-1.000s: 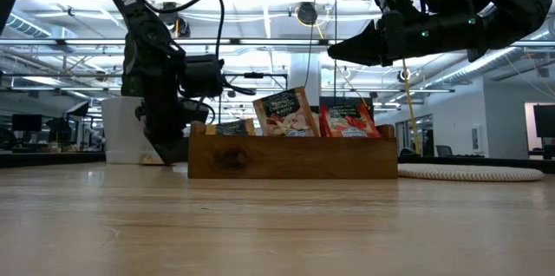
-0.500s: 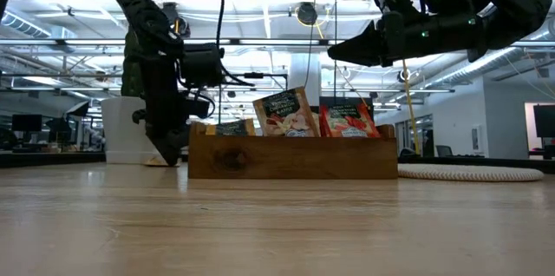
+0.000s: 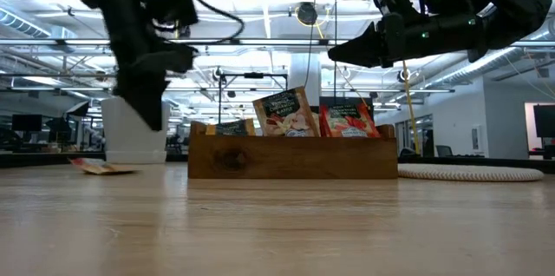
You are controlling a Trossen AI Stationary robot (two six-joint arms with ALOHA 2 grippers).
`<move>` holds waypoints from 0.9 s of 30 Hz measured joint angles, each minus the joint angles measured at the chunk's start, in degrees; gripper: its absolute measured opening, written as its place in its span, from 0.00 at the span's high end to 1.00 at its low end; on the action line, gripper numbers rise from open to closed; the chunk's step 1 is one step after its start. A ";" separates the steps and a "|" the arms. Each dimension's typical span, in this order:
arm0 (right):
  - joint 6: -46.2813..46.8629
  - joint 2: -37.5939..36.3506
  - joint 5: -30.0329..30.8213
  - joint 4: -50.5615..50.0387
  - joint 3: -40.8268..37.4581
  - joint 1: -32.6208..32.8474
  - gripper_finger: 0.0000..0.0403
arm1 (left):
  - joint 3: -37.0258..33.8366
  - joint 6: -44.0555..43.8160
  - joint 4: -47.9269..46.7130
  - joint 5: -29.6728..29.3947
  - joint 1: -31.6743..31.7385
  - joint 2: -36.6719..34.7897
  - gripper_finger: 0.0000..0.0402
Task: Pick & Place Tea
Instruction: Put the yellow tea bag into the left section of the wooden organizer
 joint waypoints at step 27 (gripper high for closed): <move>0.07 0.00 0.02 -0.23 0.02 0.00 0.61 | 0.15 3.30 -7.45 9.84 -10.37 1.71 0.38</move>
